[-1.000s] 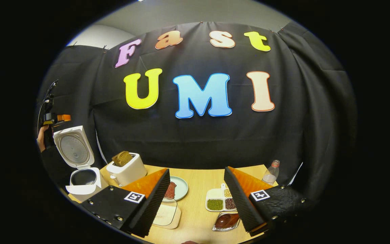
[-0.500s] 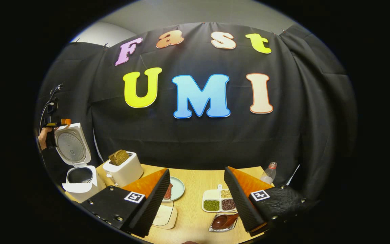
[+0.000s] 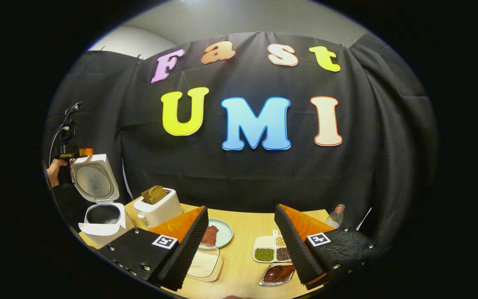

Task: Close the left gripper, press the button to open the rice cooker; take a wooden spoon from the chopstick holder with the right hand, scoop a spoonful of rice and pour it into the rice cooker, then put the wooden spoon back into the chopstick holder.

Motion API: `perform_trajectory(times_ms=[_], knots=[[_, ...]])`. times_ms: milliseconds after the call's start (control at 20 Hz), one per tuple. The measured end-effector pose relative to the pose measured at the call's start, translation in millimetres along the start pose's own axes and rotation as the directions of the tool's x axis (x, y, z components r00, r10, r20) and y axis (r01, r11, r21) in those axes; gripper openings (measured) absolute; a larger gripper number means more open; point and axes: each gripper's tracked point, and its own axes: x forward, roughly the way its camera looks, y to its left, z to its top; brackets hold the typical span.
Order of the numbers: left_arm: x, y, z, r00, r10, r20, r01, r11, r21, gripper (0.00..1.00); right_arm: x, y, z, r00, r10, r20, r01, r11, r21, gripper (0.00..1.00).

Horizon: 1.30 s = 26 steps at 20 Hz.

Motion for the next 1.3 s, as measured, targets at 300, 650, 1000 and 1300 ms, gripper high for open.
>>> perform_trajectory(times_ms=[300, 650, 1000, 1300], knots=[[-43.9, -16.8, -28.9, 1.000, -0.008, 0.007, 0.008, 1.000, 0.002, 0.92, -8.6, 13.7, -2.4, 0.999, 0.048, -0.005, -0.048, 0.998, -0.034, 0.98], [-82.5, -39.3, -73.5, 1.000, -0.028, 0.008, 0.028, 1.000, 0.007, 0.94, -30.0, 26.3, 8.9, 0.993, 0.109, 0.041, -0.107, 0.994, -0.035, 0.98], [-107.2, -50.9, -117.8, 0.999, -0.048, -0.022, 0.048, 0.999, 0.002, 0.88, -48.0, 15.4, 14.2, 0.993, 0.088, 0.083, -0.086, 0.996, -0.030, 0.93], [-118.5, -42.1, -145.9, 0.998, 0.004, -0.058, -0.003, 1.000, 0.009, 0.91, -57.2, 4.3, 8.3, 0.996, 0.067, 0.061, -0.067, 0.998, -0.013, 0.93]])
